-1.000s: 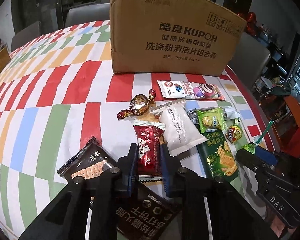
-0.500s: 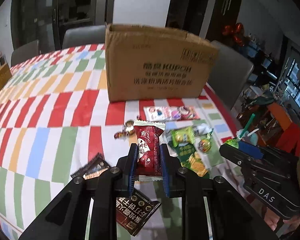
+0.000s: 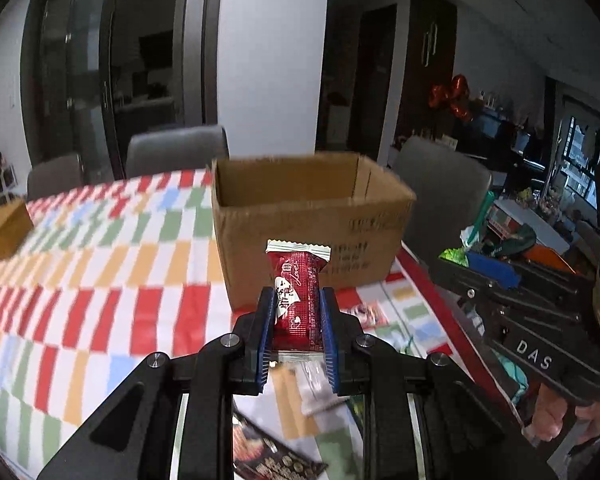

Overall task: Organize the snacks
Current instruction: 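Lower both snacks into the box and open both tools, then move both tools back from the box toward the remaining snacks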

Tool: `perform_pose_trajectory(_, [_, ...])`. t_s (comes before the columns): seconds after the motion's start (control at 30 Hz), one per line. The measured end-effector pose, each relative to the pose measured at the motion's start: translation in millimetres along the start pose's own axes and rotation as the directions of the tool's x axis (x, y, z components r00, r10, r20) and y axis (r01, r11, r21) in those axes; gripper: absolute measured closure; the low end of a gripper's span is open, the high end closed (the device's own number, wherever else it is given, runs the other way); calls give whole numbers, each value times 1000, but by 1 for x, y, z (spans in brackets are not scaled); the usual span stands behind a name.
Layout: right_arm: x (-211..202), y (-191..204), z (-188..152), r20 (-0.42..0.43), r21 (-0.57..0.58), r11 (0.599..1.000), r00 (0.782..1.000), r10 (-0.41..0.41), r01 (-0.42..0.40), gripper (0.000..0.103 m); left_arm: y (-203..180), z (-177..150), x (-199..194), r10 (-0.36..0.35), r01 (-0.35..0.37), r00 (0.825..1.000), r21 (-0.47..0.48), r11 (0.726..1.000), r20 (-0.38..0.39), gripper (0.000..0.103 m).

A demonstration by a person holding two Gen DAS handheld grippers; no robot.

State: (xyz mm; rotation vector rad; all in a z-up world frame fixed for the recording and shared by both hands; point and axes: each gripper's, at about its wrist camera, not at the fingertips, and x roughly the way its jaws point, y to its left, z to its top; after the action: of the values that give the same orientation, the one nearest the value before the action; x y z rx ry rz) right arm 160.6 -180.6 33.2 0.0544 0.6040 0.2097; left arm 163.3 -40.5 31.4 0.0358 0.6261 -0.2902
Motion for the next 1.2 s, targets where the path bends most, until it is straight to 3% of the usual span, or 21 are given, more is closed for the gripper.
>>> perform_pose_trajectory(0.17, [-1,2,35,55,-29,1000,999,-3,4,75,0,32,-4,17,-19,999,38,999,50,80])
perform_pose_trajectory(0.37, [9,4,74,77,-48,999,997,26,-22,75,3,69,8,8,-12,998,63,998,60,80])
perform_pose_trajectory(0.7, [48,-9,113,55,-43,999,998,7,-4,75,22,114,58,-70,70,997,11,997,25,80])
perform_pose_trajectory(0.97, [83,-15,131,4,-40,999,1000,-15,15,75,31,128,90,-39,39,999,-23,999,0,77])
perform_pose_trajectory(1.0, [87,-15,132,-2,-41,999,1000,-22,22,74,33,129,91,-27,27,1000,-29,999,8,72])
perform_pose_trajectory(1.03, [88,-15,130,-7,-40,999,1000,-24,24,63,33,128,89,-10,11,1000,-34,999,13,59])
perform_pose_trajectory(1.07, [88,-16,130,-9,-34,999,1000,-26,26,47,33,129,89,-3,4,1000,-35,999,17,54])
perform_pose_trajectory(1.2, [81,-16,124,19,-32,997,997,-72,72,42,32,123,81,22,-22,1000,-13,1000,22,54])
